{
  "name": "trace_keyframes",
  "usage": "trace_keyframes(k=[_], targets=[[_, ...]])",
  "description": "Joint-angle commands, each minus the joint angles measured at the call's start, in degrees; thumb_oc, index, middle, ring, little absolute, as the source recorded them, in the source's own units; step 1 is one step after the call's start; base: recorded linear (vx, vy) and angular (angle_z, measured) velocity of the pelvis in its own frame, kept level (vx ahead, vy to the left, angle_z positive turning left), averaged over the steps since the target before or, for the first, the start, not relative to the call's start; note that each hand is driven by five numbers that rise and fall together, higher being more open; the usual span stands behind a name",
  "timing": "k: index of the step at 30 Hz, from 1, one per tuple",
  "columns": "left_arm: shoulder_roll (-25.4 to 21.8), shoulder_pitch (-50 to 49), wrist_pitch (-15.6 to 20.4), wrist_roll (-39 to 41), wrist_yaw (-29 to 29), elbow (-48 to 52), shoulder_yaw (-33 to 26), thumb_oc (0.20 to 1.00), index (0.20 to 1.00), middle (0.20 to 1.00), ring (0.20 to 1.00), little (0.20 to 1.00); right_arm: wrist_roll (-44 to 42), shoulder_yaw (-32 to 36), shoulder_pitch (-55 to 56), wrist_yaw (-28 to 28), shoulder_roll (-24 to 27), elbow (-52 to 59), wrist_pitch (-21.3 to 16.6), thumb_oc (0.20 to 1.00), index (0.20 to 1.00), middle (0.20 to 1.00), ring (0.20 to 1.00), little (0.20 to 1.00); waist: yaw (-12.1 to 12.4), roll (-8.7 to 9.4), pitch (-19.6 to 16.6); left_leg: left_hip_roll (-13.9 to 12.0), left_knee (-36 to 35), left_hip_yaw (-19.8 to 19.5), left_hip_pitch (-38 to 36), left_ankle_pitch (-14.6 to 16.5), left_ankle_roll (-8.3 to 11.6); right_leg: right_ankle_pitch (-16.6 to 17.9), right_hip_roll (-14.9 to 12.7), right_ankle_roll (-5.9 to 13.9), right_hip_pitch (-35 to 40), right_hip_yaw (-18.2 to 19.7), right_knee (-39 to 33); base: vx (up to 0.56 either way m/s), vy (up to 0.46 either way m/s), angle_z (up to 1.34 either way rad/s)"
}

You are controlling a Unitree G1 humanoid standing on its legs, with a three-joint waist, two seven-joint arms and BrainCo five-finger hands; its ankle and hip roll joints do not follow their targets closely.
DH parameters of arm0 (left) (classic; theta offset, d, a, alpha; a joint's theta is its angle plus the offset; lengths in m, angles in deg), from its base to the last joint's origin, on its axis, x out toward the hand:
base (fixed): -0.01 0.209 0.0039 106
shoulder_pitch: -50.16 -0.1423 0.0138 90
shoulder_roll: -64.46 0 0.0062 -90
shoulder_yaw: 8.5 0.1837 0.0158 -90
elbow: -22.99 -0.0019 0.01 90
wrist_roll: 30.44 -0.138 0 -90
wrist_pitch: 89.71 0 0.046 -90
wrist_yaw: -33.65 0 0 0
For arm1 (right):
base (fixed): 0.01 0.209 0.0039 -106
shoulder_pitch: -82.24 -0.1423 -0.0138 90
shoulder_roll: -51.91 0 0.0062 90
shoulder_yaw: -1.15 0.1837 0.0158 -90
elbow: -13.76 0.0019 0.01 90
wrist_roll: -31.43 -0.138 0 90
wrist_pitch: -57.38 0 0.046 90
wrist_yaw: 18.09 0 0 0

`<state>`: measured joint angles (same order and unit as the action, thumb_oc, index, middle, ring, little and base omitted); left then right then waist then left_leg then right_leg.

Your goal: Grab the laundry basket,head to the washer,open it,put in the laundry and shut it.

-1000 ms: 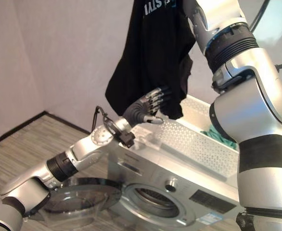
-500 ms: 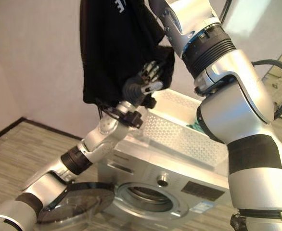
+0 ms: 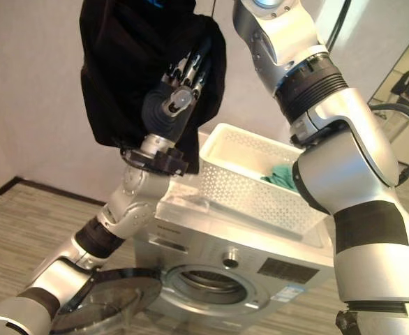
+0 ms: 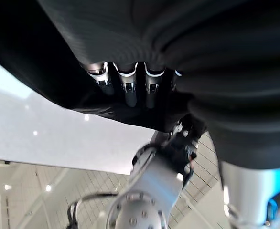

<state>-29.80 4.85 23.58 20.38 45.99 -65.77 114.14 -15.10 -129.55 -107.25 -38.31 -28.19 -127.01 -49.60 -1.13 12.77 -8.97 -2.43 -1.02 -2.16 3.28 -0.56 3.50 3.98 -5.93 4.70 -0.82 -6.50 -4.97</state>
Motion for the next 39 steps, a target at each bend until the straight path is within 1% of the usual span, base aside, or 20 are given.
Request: trace_keyframes(k=[1,3,4,5,6,7,8,9,11,12,14,16,17,21,24,27,29,30,34,39], targets=[[0.9,2.7,0.8,-0.8,-1.3,-2.4,-1.2,1.0,1.0,1.0,1.0,1.0,-3.2,2.5,-4.9,0.2,5.0,-3.3,-1.6,0.2,0.2,0.2,0.2,0.2,0.2,-3.34,-2.1,-1.5,-4.0,0.0,-1.4,-0.7,0.26,-1.5,1.2,1.45,2.9,0.0,0.5,0.0,0.001,-0.05],[0.0,1.6,-0.8,-2.0,-1.5,-3.7,-0.3,1.0,1.0,1.0,1.0,1.0,-2.9,2.4,-5.3,0.2,5.4,-3.0,-1.9,0.2,0.2,0.2,0.2,0.2,0.0,-3.42,-2.0,-1.5,-4.0,0.2,-1.2,-1.3,0.11,-1.0,1.2,1.44,2.4,0.2,0.7,-0.02,0.008,-0.08],[-2.1,1.1,-2.9,-6.3,-1.7,-5.1,0.7,1.0,1.0,1.0,1.0,1.0,-2.7,1.7,-6.4,0.1,5.8,-4.5,-1.7,0.2,0.2,0.2,0.2,0.2,0.1,-3.57,-2.2,-1.5,-4.0,0.3,-1.5,-0.6,0.1,-1.3,1.2,1.57,2.6,0.4,0.4,-0.04,0.012,-0.13],[-2.2,1.1,-3.0,-6.4,-1.6,-5.0,0.6,1.0,1.0,1.0,1.0,1.0,-2.7,1.7,-6.6,0.2,5.7,-4.7,-1.8,0.2,0.2,0.2,0.2,0.2,0.1,-3.54,-2.1,-1.4,-4.0,0.4,-1.3,-1.2,0.04,-0.8,1.2,1.53,2.2,0.4,0.6,0.04,0.006,-0.18],[-6.3,1.3,-5.1,-15.6,-0.4,-5.6,0.4,1.0,1.0,1.0,1.0,1.0,-2.0,0.6,-7.8,0.5,6.5,-6.8,-1.4,0.2,0.2,0.2,0.2,0.2,0.4,-3.64,-2.3,-1.5,-4.0,0.5,-1.4,-0.7,0.11,-1.2,1.3,1.62,2.4,0.4,0.4,-0.03,0.008,-0.11],[-6.2,1.4,-5.3,-16.1,-0.1,-5.4,0.4,1.0,1.0,1.0,1.0,1.0,-2.0,0.6,-8.1,0.6,6.5,-7.0,-1.4,0.2,0.2,0.2,0.2,0.2,0.4,-3.59,-2.1,-1.4,-4.0,0.6,-1.2,-1.3,0.06,-0.8,1.2,1.57,2.1,0.4,0.5,0.0,0.005,-0.08],[-7.7,1.3,-5.4,-20.1,1.0,-5.4,-0.8,1.0,1.0,1.0,1.0,1.0,-1.5,0.0,-8.8,0.7,7.1,-7.6,-1.3,0.2,0.2,0.2,0.2,0.2,0.6,-3.59,-2.1,-1.4,-4.0,0.6,-1.1,-1.3,0.09,-0.7,1.2,1.6,2.0,0.3,0.5,0.0,0.0,0.0],[-10.7,2.3,-6.7,-29.9,3.4,-7.3,-1.9,1.0,1.0,1.0,1.0,1.0,-0.8,-0.4,-9.4,0.7,8.4,-7.9,-1.2,0.2,0.2,0.2,0.2,0.2,0.9,-3.56,-2.0,-1.6,-4.0,0.6,-1.2,-1.1,0.17,-1.0,1.3,1.61,2.1,0.2,0.4,0.0,0.0,0.0],[-14.0,4.6,-8.5,-46.2,10.6,-11.3,-4.1,1.0,1.0,1.0,1.0,1.0,0.7,-2.2,-10.8,0.5,10.7,-7.7,-1.2,0.2,0.2,0.2,0.2,0.2,1.2,-3.03,-2.0,-1.8,-4.0,0.5,-0.8,-0.8,0.35,-1.3,1.3,1.81,2.0,0.0,0.1,0.0,0.0,0.0],[-13.7,4.7,-8.5,-47.2,11.2,-11.4,-3.9,1.0,1.0,1.0,1.0,1.0,0.7,-2.2,-11.0,0.5,10.7,-7.8,-1.2,0.2,0.2,0.2,0.2,0.2,1.2,-3.02,-1.8,-1.7,-4.0,0.6,-0.6,-1.4,0.31,-0.9,1.3,1.76,1.8,-0.1,0.2,0.0,0.0,0.0],[-13.9,5.2,-9.0,-50.4,13.2,-12.0,-4.1,1.0,1.0,1.0,1.0,1.0,0.6,-2.9,-11.6,0.4,10.7,-7.8,-1.2,0.2,0.2,0.2,0.2,0.2,1.1,-2.95,-1.9,-1.8,-4.0,0.6,-0.8,-0.8,0.39,-1.3,1.3,1.87,1.9,0.1,0.1,0.02,-0.004,-0.02],[-15.3,5.7,-11.3,-59.4,16.7,-13.5,-4.8,1.0,1.0,1.0,1.0,1.0,0.1,-3.1,-11.7,0.6,10.5,-7.4,-1.5,0.2,0.2,0.2,0.2,0.2,1.1,-2.88,-1.8,-1.9,-4.0,0.8,-0.8,-0.7,0.4,-1.3,1.4,1.87,1.8,0.4,0.1,0.0,-0.004,-0.04],[-16.0,5.4,-11.7,-61.2,17.9,-13.4,-5.2,1.0,1.0,1.0,1.0,1.0,0.1,-3.3,-11.7,0.6,10.5,-7.4,-1.6,0.2,0.2,0.2,0.2,0.2,1.1,-2.81,-1.8,-1.9,-4.0,0.9,-0.8,-0.6,0.39,-1.3,1.5,1.87,1.8,0.4,0.1,-0.03,0.0,-0.03],[-18.1,1.6,-10.5,-63.6,18.6,-7.4,-7.8,1.0,1.0,1.0,1.0,1.0,0.1,-4.1,-12.1,0.5,10.0,-8.0,-1.7,0.2,0.2,0.2,0.2,0.2,1.3,-2.49,-1.6,-1.9,-4.0,1.1,-0.5,-1.1,0.33,-0.7,1.6,1.78,1.2,0.6,0.1,-0.02,-0.001,-0.01],[-20.2,-4.8,-8.5,-63.9,18.0,0.8,-11.9,1.0,1.0,1.0,1.0,1.0,1.4,-5.2,-13.6,-0.1,10.0,-10.3,-1.3,0.2,0.2,0.2,0.2,0.2,2.0,-1.96,-1.5,-2.0,-4.0,1.1,-0.3,-1.0,0.28,-0.6,1.7,1.72,0.9,0.8,0.0,0.0,-0.005,-0.04],[-20.8,-6.8,-8.0,-63.7,17.8,2.9,-13.3,1.0,1.0,1.0,1.0,1.0,1.5,-5.7,-14.0,0.0,9.9,-11.1,-1.1,0.2,0.2,0.2,0.2,0.2,2.0,-1.94,-1.5,-2.0,-4.0,1.1,-0.3,-1.0,0.29,-0.6,1.7,1.74,0.8,0.8,0.0,0.0,-0.004,-0.06],[-21.5,-12.1,-4.8,-60.8,17.4,9.3,-16.4,1.0,1.0,1.0,1.0,1.0,2.6,-6.9,-15.5,-0.6,10.0,-12.9,-0.7,0.2,0.2,0.2,0.2,0.2,2.8,-1.29,-1.2,-2.1,-4.0,1.1,-0.1,-0.9,0.3,-0.6,1.8,1.75,0.6,0.7,0.0,0.0,-0.007,-0.02],[-21.8,-14.4,-4.6,-60.0,16.8,11.2,-18.2,1.0,1.0,1.0,1.0,1.0,2.5,-7.0,-15.8,-0.7,9.6,-13.5,-0.8,0.2,0.2,0.2,0.2,0.2,2.9,-1.45,-1.3,-2.1,-4.0,1.2,-0.1,-0.9,0.29,-0.6,1.8,1.75,0.5,0.9,0.0,0.0,-0.006,-0.06],[-22.6,-19.5,-4.0,-58.2,17.3,14.2,-22.2,1.0,1.0,1.0,1.0,1.0,2.7,-7.2,-16.7,-1.1,9.5,-15.8,-0.5,0.2,0.2,0.2,0.2,0.2,3.8,-1.04,-1.1,-2.2,-4.0,0.9,0.1,-0.5,0.39,-1.1,1.9,1.76,0.4,0.7,0.0,0.02,-0.005,-0.03],[-23.4,-21.7,-3.4,-58.7,18.9,16.3,-26.0,1.0,1.0,1.0,1.0,1.0,3.7,-7.8,-16.7,-1.4,10.3,-15.0,-0.5,0.2,0.2,0.2,0.2,0.2,4.3,-0.74,-1.0,-2.1,-4.0,0.6,0.1,-0.3,0.45,-1.2,1.9,1.77,0.6,0.3,0.0,0.0,-0.007,0.02]])
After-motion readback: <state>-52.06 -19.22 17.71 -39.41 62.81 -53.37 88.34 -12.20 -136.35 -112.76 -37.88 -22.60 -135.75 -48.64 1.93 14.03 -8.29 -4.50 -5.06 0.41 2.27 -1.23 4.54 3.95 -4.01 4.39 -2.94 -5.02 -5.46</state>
